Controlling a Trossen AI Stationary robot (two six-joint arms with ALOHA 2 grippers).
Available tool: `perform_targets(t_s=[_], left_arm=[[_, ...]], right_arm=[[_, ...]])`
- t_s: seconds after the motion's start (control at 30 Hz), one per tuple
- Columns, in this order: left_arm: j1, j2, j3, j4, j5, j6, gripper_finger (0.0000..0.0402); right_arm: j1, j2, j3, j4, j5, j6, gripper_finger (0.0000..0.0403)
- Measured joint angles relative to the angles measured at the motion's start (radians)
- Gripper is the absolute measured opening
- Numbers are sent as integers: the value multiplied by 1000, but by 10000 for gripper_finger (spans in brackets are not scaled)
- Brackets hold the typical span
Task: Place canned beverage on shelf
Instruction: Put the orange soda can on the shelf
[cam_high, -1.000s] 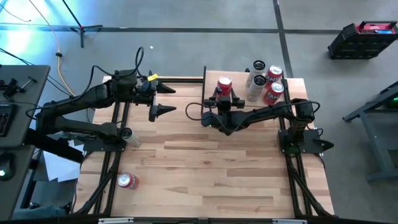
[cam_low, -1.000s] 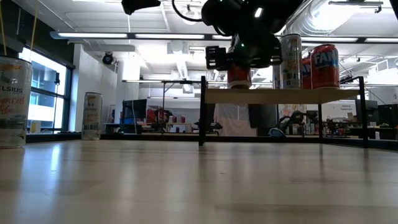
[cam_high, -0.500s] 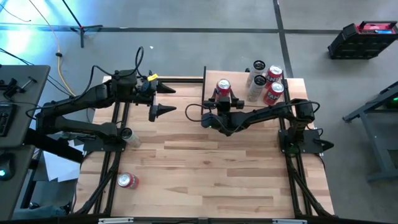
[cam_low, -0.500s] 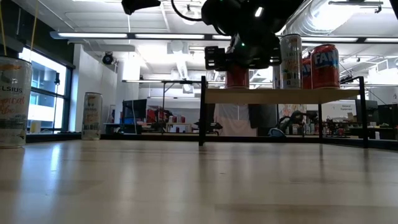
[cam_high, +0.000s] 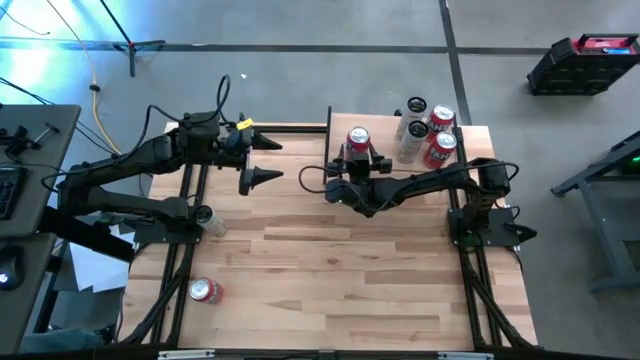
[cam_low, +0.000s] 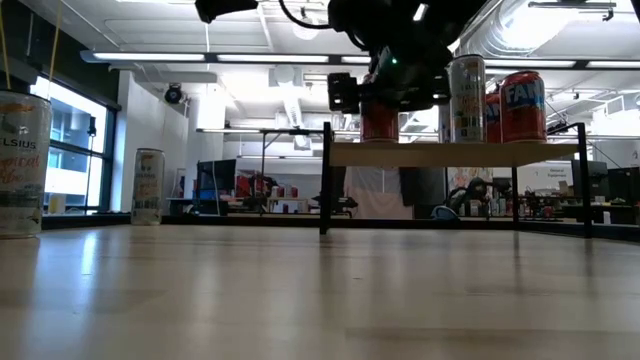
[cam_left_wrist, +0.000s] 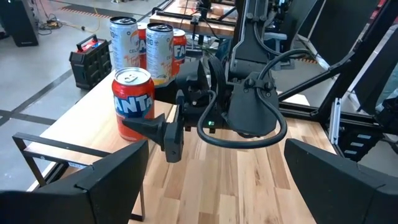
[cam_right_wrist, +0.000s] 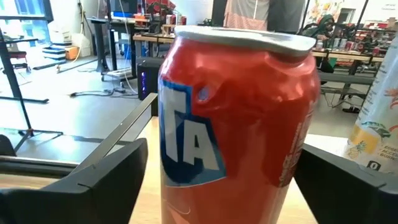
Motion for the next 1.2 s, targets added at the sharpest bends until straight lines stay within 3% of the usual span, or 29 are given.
perform_targets(t_s=[0.17, 0.73, 1.03, 1.2], left_arm=[[0, 0, 0, 0, 0, 0, 365], [0, -8, 0, 1, 0, -52, 365], [0, -54, 0, -34, 0, -53, 365], [0, -69, 0, -63, 0, -58, 365]], right_arm=[[0, -2, 0, 1, -6, 1, 397], [37, -103, 73, -7, -105, -186, 395], [37, -112, 222, -268, -181, -182, 394], [16, -113, 353, -467, -340, -183, 394]])
